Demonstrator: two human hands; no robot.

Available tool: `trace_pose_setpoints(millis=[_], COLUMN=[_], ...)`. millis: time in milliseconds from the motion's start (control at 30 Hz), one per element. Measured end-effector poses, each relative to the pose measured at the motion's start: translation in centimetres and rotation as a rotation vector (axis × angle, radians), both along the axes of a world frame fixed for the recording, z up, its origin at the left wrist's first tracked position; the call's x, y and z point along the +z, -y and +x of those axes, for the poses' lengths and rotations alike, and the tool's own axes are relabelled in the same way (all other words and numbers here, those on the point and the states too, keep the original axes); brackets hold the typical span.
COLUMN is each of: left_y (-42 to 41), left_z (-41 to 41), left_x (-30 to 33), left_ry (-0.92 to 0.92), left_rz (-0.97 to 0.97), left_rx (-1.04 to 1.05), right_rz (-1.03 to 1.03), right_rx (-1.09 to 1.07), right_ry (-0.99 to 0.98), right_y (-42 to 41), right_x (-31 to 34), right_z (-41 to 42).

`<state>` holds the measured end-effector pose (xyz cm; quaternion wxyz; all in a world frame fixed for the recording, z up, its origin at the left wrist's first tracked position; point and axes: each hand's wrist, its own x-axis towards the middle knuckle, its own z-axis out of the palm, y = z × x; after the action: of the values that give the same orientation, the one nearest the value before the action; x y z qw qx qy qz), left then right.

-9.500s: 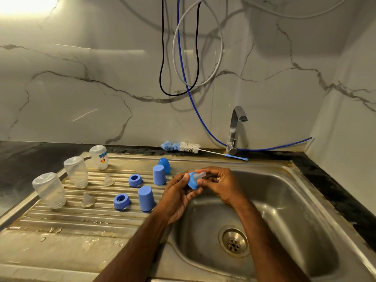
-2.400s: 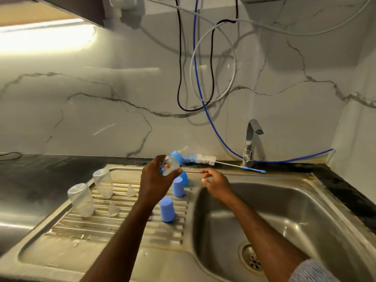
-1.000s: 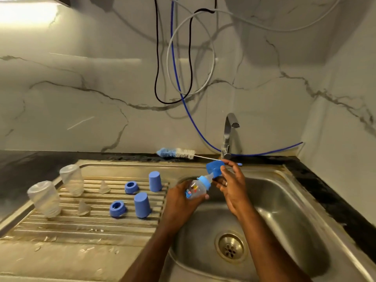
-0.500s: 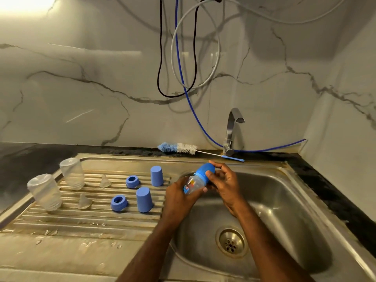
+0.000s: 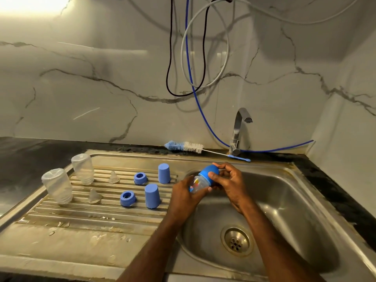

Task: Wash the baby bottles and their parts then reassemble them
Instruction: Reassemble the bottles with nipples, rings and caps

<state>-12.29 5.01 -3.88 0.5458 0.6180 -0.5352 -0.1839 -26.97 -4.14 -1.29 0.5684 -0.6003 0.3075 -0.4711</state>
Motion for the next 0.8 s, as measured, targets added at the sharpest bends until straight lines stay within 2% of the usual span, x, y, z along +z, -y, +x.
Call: trace_pose_setpoints(millis=[200,333,500,633,800], left_y=[-0.5,-1.1,-2.6,-4.5,-6.8], left_z=[-0.6,-0.6,2.2,7.9,16.4], left_x=[0.6,2.3,6.6,10.4,12.3], left_ry=[-0.099,-0.084,0.110,0.218,0.415], left_rz=[-0.067,-0.076,-0.101,-0.181,0.031], left_rx=[0.038,0.040,0.147,0.270,0.374], right_rz=[-0.057,-0.100,-0.128,-0.214,-0.400], right_rx=[0.058,0.066,0.041,0.027,0.086], right_ry=[0.074,0.118,0.163,0.096,-0.097], right_y=[-1.6,-2.3,-1.7,-1.4,-2.4], right_x=[1.1,3.0,5.8,8.0,9.6], right_z=[0.8,1.7,3.6,7.6,15.2])
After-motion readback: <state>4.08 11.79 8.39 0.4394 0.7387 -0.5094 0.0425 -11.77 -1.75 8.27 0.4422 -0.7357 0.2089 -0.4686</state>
